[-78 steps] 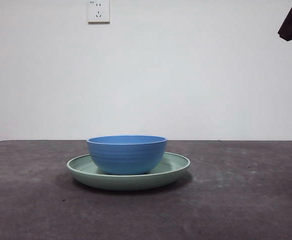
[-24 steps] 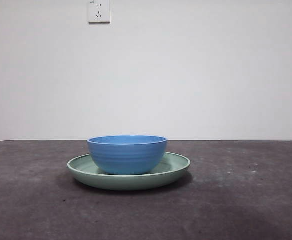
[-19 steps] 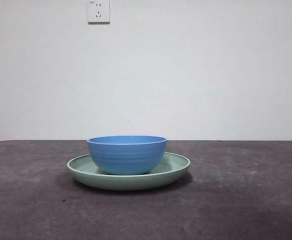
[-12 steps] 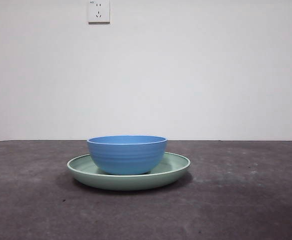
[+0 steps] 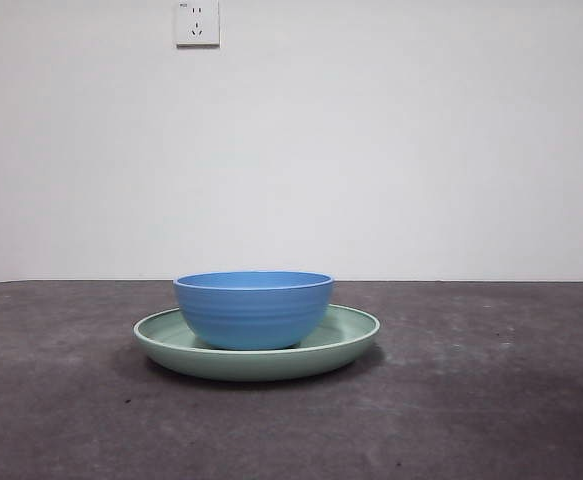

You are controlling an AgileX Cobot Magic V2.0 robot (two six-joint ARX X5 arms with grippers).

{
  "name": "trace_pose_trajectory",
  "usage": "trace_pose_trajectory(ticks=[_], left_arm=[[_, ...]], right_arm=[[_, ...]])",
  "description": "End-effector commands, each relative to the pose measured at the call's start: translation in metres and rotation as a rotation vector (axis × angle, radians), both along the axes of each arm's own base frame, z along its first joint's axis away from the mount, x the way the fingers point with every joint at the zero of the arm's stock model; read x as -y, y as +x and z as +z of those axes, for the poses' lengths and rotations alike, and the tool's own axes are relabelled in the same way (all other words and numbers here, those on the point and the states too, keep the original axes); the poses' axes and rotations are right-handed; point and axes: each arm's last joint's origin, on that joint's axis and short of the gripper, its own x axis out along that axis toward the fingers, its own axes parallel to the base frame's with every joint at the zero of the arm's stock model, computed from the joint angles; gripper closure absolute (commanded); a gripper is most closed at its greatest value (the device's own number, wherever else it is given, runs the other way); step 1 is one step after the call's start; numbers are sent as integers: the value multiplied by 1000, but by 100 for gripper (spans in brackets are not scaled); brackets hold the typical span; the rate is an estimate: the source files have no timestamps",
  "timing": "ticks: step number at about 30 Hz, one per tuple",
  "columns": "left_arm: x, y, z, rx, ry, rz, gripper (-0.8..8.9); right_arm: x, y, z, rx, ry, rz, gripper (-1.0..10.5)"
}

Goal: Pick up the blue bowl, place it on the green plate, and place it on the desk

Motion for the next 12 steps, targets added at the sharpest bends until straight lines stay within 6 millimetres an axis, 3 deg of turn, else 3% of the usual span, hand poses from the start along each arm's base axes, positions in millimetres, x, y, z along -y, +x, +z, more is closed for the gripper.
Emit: trace_pose_trajectory(ticks=[1, 12], left_arm=[[0, 1, -8, -26, -1, 4, 799], [0, 1, -8, -26, -1, 4, 799]], right_arm=[[0, 0, -5, -30, 51, -12, 938], [0, 0, -3, -21, 81, -15, 938]])
